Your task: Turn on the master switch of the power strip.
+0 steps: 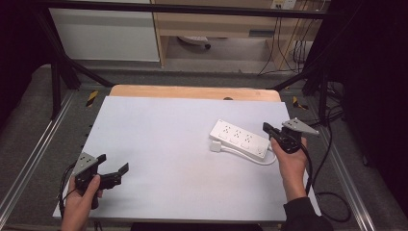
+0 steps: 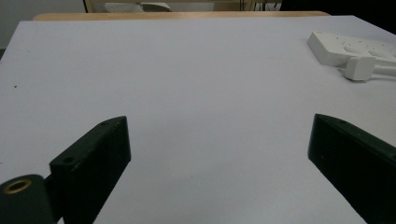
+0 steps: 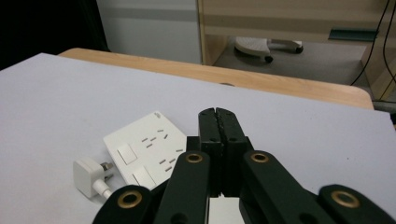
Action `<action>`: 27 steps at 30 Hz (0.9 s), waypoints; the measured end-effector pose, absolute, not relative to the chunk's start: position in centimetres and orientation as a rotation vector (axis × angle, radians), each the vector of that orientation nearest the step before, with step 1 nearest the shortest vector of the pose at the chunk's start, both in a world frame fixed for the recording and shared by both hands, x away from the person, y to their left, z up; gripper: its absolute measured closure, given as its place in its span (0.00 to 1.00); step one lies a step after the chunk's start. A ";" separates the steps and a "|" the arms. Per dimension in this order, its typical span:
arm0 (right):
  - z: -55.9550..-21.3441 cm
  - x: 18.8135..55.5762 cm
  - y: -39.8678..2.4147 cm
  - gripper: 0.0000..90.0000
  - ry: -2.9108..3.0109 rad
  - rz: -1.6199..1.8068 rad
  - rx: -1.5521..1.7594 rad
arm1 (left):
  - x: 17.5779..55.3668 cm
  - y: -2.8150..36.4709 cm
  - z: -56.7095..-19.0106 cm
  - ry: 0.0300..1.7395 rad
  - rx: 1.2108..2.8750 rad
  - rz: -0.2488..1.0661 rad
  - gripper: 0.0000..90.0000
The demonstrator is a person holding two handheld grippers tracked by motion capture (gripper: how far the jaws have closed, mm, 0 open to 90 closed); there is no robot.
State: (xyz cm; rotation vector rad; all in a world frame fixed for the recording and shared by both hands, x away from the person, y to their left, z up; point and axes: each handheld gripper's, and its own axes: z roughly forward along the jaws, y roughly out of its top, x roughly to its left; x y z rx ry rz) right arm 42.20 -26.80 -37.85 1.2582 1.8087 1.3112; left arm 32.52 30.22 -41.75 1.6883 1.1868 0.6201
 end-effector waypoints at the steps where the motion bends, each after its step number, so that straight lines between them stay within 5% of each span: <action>1: -38.0 42.3 -26.8 1.00 1.812 1.307 1.266 | 32.5 30.2 -41.7 1.187 1.688 0.620 0.06; 27: -41.1 42.9 -26.8 1.00 1.936 1.231 1.364 | 32.7 30.0 -41.9 1.205 1.696 0.612 0.06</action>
